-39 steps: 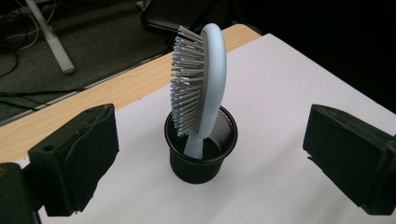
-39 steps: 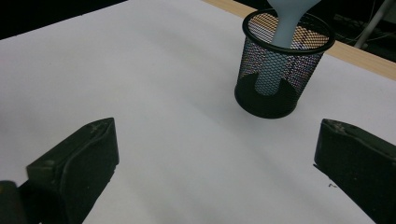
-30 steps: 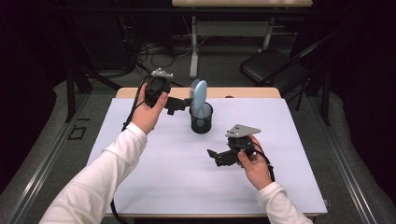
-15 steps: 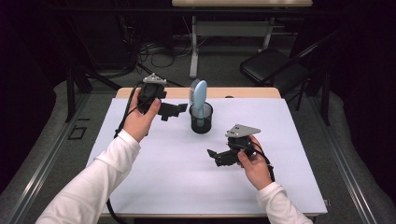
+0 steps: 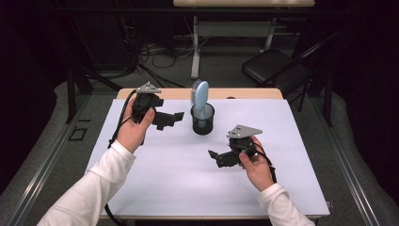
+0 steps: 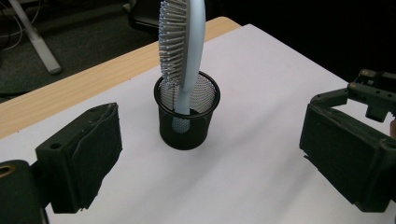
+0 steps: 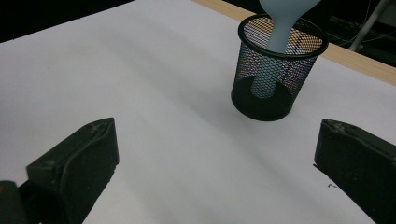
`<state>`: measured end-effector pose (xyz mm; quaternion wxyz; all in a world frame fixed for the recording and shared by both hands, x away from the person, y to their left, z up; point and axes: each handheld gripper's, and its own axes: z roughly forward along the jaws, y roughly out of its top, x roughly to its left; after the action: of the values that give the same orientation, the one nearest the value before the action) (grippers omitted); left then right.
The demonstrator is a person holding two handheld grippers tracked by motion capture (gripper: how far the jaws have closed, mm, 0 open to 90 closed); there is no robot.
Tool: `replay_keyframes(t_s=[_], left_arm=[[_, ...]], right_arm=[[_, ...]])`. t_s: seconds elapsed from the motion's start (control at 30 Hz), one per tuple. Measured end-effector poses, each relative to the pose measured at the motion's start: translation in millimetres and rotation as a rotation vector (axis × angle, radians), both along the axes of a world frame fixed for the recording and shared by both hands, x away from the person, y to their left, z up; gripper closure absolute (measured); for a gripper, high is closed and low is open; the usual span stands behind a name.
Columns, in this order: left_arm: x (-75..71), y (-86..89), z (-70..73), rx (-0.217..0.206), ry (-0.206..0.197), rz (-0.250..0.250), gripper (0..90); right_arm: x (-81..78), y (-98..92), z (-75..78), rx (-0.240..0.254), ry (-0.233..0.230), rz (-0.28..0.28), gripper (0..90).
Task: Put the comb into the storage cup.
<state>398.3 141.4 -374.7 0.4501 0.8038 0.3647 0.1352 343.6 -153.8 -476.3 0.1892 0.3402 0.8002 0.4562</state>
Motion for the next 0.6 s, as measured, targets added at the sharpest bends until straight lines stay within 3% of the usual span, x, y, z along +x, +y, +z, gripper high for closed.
replay_keyframes(t_s=[0.6], left_arm=[[-20.5,16.2,-7.6,-0.008,-0.014,0.007,6.0]], right_arm=[[-1.9,3.4,10.2,0.006,-0.011,0.011,0.0]])
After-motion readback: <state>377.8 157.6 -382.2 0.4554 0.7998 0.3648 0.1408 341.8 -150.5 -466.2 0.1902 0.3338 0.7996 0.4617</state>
